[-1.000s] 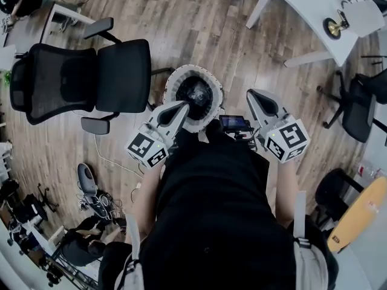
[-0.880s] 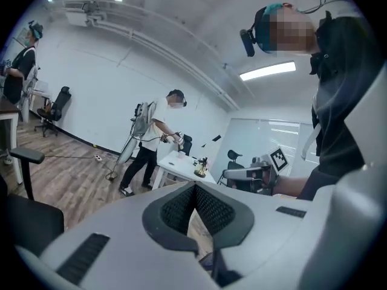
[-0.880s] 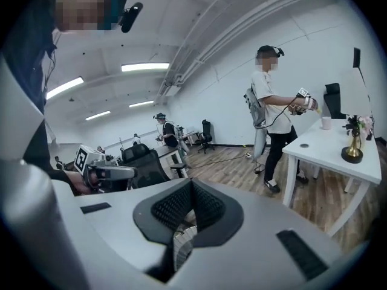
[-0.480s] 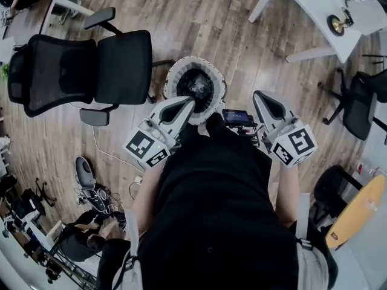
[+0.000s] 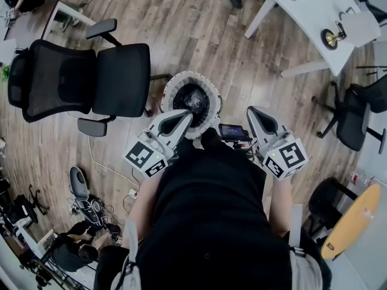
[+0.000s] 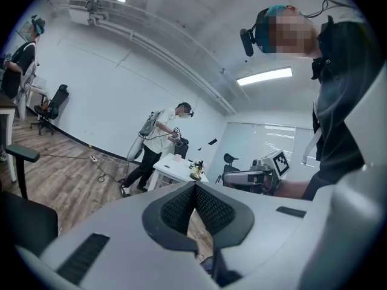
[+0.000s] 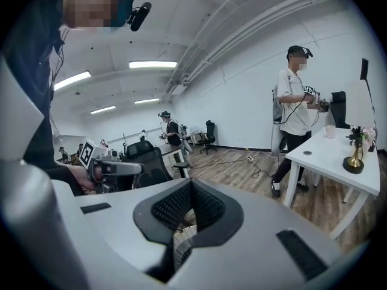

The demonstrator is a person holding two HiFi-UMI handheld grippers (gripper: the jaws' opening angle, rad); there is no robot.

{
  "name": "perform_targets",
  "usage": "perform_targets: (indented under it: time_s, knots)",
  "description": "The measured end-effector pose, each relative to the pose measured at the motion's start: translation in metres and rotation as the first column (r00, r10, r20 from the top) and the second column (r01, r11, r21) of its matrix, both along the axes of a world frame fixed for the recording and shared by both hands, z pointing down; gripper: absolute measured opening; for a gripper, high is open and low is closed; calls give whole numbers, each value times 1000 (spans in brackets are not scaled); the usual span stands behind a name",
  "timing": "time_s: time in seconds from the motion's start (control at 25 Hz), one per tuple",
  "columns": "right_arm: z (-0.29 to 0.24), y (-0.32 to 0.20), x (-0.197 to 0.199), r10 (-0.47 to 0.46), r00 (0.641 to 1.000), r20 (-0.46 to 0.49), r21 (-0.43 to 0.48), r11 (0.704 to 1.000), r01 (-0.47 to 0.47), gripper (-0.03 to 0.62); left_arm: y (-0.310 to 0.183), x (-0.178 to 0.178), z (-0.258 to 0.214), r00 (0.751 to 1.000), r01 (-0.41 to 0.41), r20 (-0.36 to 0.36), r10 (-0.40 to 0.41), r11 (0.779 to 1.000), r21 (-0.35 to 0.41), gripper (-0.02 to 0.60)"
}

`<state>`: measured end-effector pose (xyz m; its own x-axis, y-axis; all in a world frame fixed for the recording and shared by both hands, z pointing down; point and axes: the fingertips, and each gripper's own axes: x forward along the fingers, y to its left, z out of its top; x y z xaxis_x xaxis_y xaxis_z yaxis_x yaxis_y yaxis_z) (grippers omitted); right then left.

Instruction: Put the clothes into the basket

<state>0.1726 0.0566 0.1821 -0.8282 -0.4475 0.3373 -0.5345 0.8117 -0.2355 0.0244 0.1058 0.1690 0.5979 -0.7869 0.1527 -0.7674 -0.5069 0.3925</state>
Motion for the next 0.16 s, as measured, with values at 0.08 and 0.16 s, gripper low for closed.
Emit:
perform_targets:
  time_s: [0.08, 0.16]
  knots:
    - [-1, 4, 1, 5, 1000, -4, -4, 1000, -5, 14, 2, 1, -2, 1000, -6, -1, 6, 1000, -2, 12]
    - [-2, 7, 1, 9, 1000, -8, -7, 1000, -9, 14, 2, 1, -4, 1000, -10, -5, 10, 1000, -3, 12]
